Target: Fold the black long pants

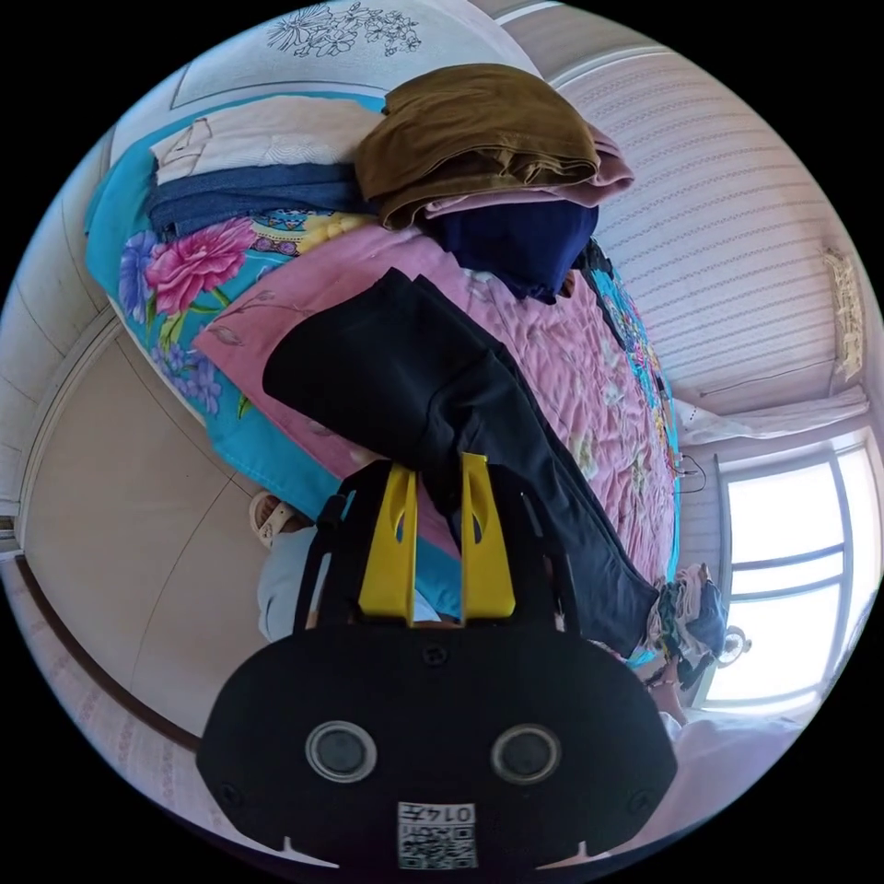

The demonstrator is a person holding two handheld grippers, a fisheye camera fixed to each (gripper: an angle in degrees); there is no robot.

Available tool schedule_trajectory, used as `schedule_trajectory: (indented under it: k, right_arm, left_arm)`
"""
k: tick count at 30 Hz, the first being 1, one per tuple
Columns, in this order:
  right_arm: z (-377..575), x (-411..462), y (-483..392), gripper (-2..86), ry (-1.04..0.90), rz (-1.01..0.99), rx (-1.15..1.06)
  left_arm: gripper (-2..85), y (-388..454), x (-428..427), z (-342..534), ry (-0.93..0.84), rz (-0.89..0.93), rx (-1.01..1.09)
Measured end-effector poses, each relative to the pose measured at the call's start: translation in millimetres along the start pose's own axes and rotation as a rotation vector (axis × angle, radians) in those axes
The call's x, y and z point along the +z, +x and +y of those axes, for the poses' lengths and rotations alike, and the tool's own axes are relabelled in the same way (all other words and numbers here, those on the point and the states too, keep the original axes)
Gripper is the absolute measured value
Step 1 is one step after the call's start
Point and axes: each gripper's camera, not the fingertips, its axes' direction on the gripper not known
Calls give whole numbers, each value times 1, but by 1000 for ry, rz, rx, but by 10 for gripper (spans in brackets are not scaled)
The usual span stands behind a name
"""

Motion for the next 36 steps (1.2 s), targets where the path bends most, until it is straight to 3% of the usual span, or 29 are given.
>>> schedule_trajectory:
  k: [3, 5, 9, 15, 20, 26, 28, 31, 34, 36]
  right_arm:
    - [-33, 33, -28, 90, -57, -60, -9]
    - [-49, 57, -43, 99, -126, 7, 3]
    - [-66, 94, -72, 57, -260, 61, -18]
    - [-75, 105, -103, 21, -232, 117, -34]
    - [-75, 126, -133, 55, -268, 145, -9]
    - [-50, 100, -192, 41, -64, 287, -60]
    - [-37, 98, -223, 25, -24, 252, -94]
    - [-8, 109, -296, 6, -57, 17, -249]
    - [23, 138, -394, 0, -177, -199, -484]
    - [49, 164, -476, -2, -281, -299, -712]
  left_arm:
    - [76, -1, 11, 3, -2, 5, -20]
    - [72, 0, 19, 5, 3, -6, -30]
    - [32, 10, 37, 14, 37, -37, -27]
    - [9, 48, 52, 32, 74, -101, 132]
    - [62, 42, 86, 41, 8, -111, 54]
    - [81, 26, 96, 90, 75, -97, 52]
    - [78, 17, 95, 111, 89, -96, 29]
    - [60, 17, 87, 148, 142, -122, 24]
    - [14, 56, 95, 182, 148, -136, 175]
    - [-5, 118, 127, 212, 87, -230, 419]
